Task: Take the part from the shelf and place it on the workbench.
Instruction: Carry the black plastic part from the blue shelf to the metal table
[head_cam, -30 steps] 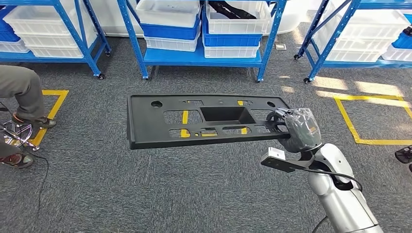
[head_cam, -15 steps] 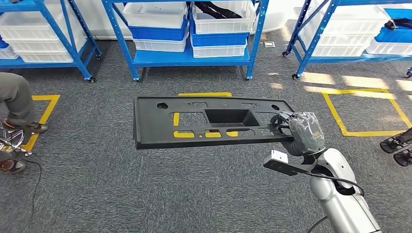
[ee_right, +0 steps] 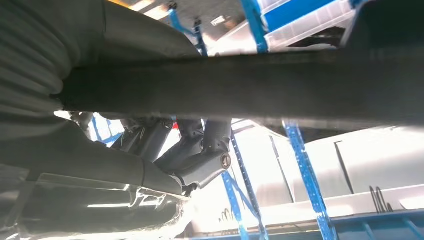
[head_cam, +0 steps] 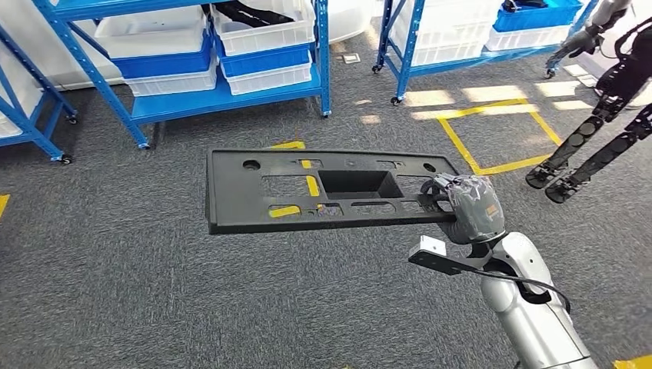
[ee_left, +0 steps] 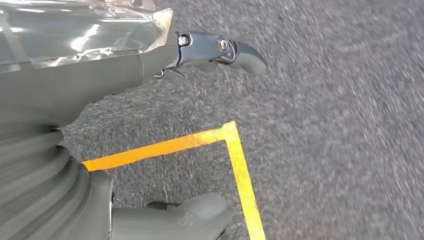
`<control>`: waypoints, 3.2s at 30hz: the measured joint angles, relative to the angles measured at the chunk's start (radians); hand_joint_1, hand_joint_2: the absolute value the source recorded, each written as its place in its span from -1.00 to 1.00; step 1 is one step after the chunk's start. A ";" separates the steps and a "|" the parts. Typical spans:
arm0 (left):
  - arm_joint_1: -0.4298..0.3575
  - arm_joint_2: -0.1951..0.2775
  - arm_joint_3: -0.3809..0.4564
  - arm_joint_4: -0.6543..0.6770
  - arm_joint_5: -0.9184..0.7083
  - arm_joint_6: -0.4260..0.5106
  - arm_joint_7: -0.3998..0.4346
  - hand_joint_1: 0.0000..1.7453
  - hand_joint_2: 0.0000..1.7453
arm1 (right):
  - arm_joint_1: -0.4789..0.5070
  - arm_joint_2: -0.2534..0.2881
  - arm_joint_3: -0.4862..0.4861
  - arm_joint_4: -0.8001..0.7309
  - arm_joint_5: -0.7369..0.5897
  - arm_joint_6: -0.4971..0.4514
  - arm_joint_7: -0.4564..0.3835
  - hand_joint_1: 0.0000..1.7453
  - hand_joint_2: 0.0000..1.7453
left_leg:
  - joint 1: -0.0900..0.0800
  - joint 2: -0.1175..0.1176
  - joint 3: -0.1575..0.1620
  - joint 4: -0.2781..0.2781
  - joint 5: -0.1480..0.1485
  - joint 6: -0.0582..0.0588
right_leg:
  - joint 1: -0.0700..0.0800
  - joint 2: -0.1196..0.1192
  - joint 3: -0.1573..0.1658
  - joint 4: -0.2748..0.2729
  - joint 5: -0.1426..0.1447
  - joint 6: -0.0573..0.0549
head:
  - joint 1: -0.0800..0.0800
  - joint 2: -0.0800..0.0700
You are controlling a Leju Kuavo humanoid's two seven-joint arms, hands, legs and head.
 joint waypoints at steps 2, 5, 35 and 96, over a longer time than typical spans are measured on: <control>-0.003 0.000 0.000 0.000 0.000 0.000 0.000 -1.00 1.00 | 0.001 0.001 -0.001 0.000 0.006 -0.014 0.000 1.00 1.00 | -0.012 -0.007 0.054 -0.101 0.032 0.014 | 0.005 0.009 0.001 -0.002 0.005 0.004 | 0.001 0.000; -0.007 -0.001 0.000 0.000 -0.002 0.002 0.000 -1.00 1.00 | 0.004 0.002 -0.002 0.000 0.015 -0.029 0.001 1.00 1.00 | -0.028 -0.004 0.066 -0.132 0.042 0.020 | 0.008 0.015 0.002 -0.016 0.017 0.023 | 0.001 0.000; 0.001 -0.002 0.002 0.000 -0.014 0.002 0.018 -1.00 1.00 | 0.011 0.022 -0.003 -0.001 0.043 -0.030 0.024 1.00 1.00 | -0.015 -0.062 0.094 -0.177 0.060 -0.008 | 0.027 0.006 0.046 -0.064 0.021 -0.005 | 0.013 0.000; -0.003 0.005 0.010 0.000 -0.126 -0.052 0.055 -1.00 1.00 | 0.288 0.033 -0.111 -0.175 0.197 -0.122 0.111 1.00 1.00 | -0.033 -0.086 0.105 -0.185 0.061 0.037 | 0.039 0.091 0.047 -0.074 0.027 -0.019 | 0.032 0.000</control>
